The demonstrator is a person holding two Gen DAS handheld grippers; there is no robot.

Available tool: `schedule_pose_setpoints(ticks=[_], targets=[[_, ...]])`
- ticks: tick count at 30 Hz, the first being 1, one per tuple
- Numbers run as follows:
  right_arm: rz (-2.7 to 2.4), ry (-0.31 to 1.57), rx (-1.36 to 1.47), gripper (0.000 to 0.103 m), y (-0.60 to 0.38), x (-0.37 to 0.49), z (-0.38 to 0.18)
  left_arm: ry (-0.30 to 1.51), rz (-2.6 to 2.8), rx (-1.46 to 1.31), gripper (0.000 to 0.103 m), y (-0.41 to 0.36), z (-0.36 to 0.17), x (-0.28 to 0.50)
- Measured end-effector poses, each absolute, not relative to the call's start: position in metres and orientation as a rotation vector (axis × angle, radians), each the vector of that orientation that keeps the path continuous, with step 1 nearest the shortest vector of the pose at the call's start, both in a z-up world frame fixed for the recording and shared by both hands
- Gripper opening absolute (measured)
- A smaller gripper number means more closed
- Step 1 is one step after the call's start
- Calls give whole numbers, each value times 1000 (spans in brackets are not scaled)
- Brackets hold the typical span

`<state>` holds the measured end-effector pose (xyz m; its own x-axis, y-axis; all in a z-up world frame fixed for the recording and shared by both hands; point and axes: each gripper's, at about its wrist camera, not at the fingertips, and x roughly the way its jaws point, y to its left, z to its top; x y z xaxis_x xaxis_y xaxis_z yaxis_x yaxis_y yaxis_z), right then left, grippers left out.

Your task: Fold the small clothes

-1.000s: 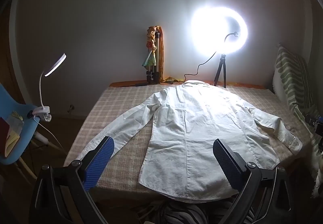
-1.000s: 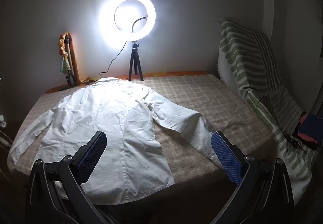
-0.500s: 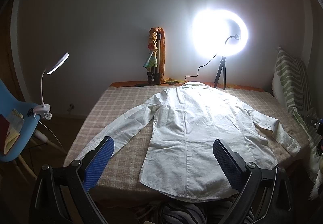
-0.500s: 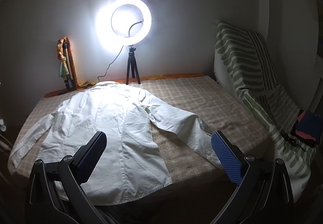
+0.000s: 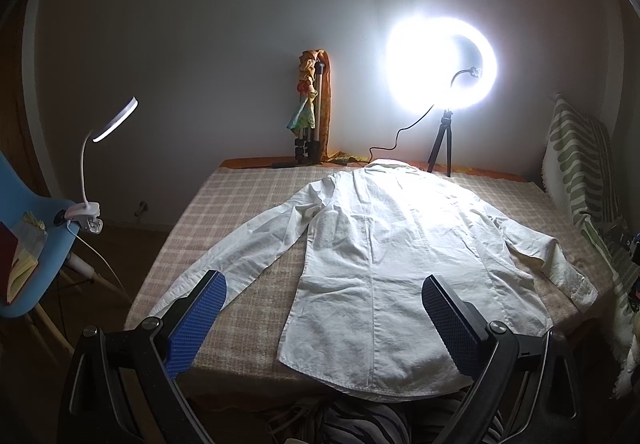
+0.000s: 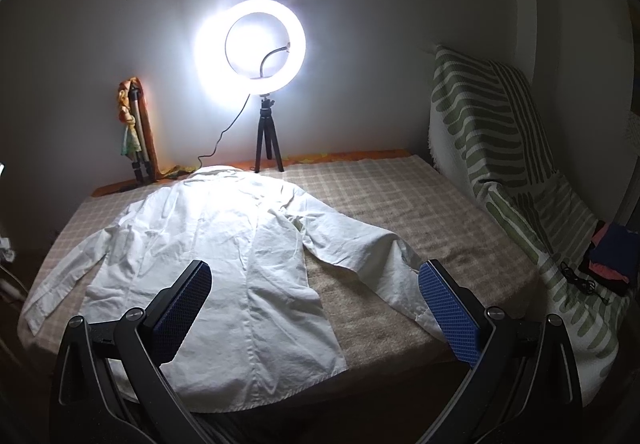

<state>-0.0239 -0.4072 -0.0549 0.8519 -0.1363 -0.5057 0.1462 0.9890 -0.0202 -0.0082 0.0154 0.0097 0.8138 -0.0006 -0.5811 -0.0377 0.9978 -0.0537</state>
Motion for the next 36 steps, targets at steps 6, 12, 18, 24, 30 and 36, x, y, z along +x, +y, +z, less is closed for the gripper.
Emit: schedule_pose_setpoints(ticks=[6,12,18,24,30,36], targets=[[-140,530,17,103,-405,-21,-55,624,27,-73,99,21,8,-4],[-132,526,13,103,-402,-21,-57,625,36,-80,99,24,6,-3],[-130,527,12,103,-400,-20,-56,626,39,-84,99,29,4,-3],[-124,525,7,103,-398,-20,-56,625,42,-86,99,32,2,-3],[-122,527,7,103,-397,-19,-56,624,45,-89,98,35,2,-3],[-116,521,-5,103,-389,-17,-54,623,51,-98,98,45,-1,-2]])
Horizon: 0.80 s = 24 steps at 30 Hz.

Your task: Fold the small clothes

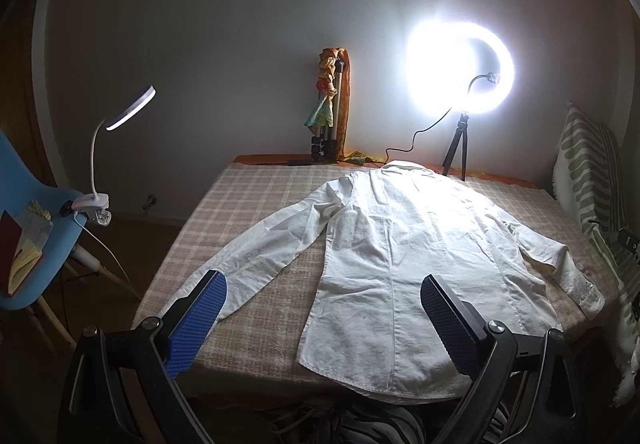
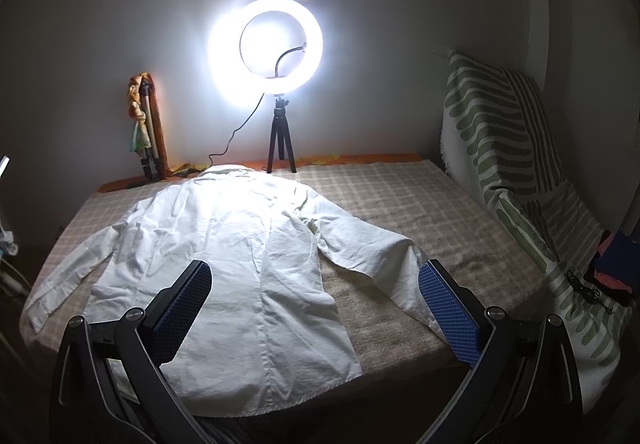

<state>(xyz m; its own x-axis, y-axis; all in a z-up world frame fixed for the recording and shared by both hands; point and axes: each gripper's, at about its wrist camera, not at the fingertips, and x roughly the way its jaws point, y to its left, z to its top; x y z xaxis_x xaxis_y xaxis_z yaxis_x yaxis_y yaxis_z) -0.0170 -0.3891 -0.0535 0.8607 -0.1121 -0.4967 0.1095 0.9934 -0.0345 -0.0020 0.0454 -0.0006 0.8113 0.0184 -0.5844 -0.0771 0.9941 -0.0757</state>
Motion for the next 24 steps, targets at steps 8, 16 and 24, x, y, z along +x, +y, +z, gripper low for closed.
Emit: schedule_pose_setpoints(ticks=[8,16,24], targets=[[-106,518,-17,103,-381,-14,-51,624,72,-116,97,68,-10,1],[-94,524,-21,103,-374,-11,-55,637,111,-101,88,98,-26,6],[-26,482,70,103,-372,-13,-62,709,170,-46,85,154,-68,30]])
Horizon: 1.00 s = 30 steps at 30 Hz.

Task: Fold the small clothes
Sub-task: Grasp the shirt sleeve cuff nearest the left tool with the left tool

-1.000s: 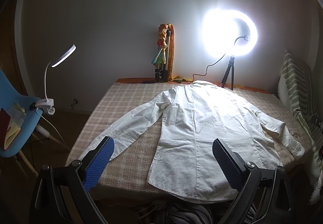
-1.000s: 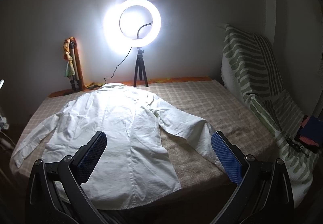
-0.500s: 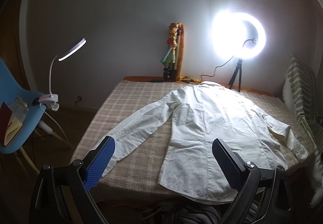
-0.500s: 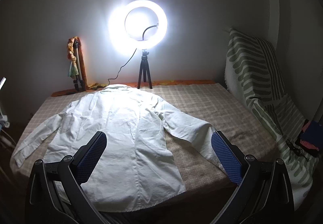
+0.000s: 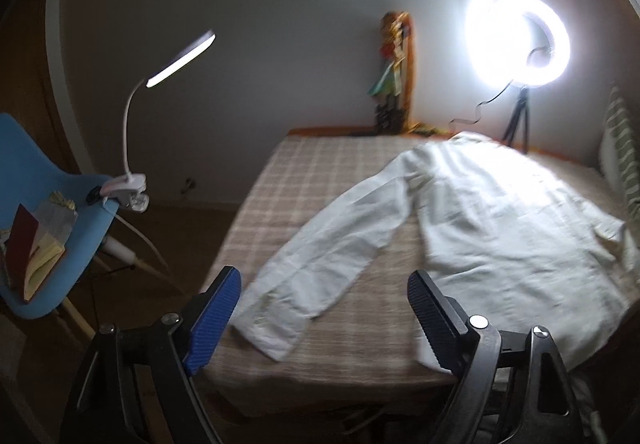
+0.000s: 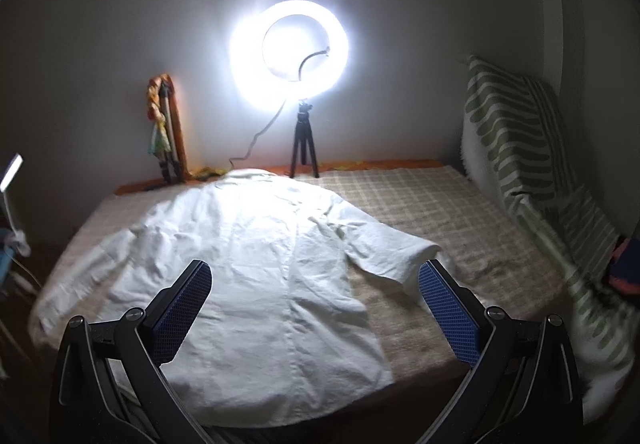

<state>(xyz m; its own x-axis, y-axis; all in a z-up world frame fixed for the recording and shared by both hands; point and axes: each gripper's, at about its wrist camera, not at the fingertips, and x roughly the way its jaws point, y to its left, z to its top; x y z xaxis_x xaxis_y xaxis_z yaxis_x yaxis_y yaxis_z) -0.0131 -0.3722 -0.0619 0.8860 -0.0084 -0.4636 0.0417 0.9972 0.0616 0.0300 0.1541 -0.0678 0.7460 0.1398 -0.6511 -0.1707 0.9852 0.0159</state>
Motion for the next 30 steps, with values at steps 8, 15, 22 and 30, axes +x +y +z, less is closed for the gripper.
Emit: schedule_pose_setpoints(ticks=[8,15,22,30], targets=[[86,545,183,103,-373,-1,-72,866,196,-203,78,247,-138,68],[121,589,189,103,-362,6,-79,960,151,-339,74,282,-187,101],[114,633,204,103,-359,17,-88,985,135,-363,41,274,-206,109],[144,665,210,103,-351,26,-96,903,120,-449,4,269,-198,112]])
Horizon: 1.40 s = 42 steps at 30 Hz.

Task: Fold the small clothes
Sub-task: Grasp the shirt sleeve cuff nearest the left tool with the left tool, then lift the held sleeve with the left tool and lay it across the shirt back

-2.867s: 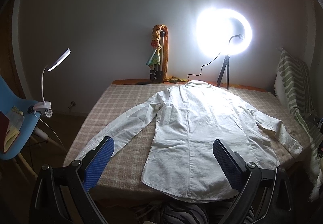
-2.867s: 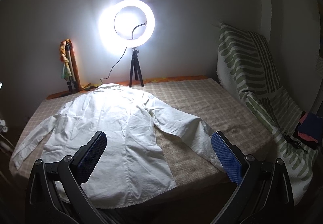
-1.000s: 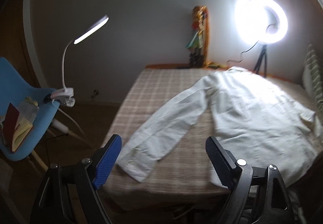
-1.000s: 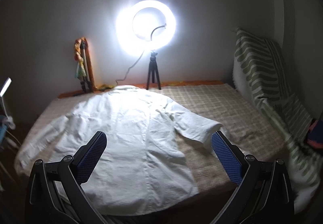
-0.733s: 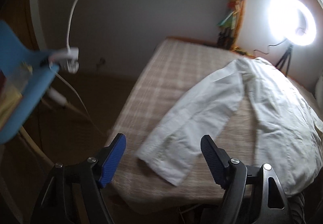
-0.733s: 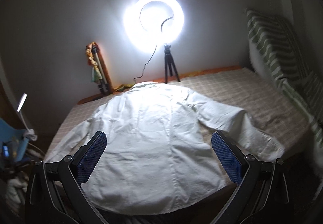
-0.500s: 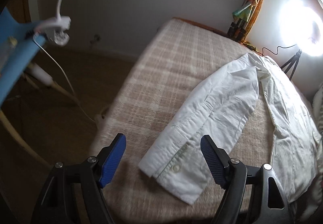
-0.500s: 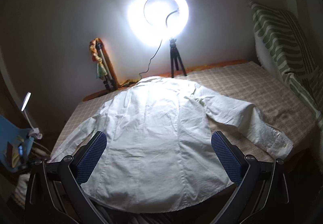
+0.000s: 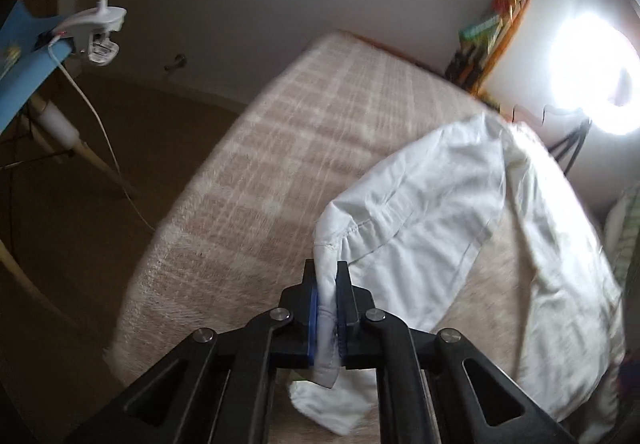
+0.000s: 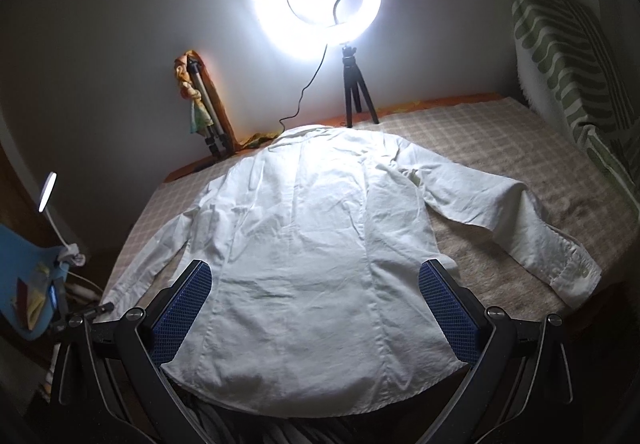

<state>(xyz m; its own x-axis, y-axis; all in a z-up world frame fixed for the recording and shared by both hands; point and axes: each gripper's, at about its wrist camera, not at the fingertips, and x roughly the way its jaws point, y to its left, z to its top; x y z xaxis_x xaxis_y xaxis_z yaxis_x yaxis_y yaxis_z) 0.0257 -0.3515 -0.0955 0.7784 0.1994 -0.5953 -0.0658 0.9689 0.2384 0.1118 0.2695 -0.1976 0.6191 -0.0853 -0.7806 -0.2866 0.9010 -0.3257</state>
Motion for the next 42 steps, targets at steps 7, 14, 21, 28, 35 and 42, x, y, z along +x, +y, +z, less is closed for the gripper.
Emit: schedule_pose_setpoints(ticks=[7,14,21,28,35,42], targets=[[148,690,202,103,-349,34,-101,769,11,-412,2,228,-147,106],[280,715,194,103,-337,61,-100,682,-188,-201,2,130,-95,88],[521,815,249,87,-307,138,-101,758,-424,44,2,22,-114,67],[675,981,236,72,-232,215,-140,809,-454,123,5,-5,-137,54],[685,1132,83,66,-165,222,-198,832,-466,167,56,-5,-141,34],[687,1205,-31,59,-163,203,-228,969,-380,-101,42,48,-167,31]])
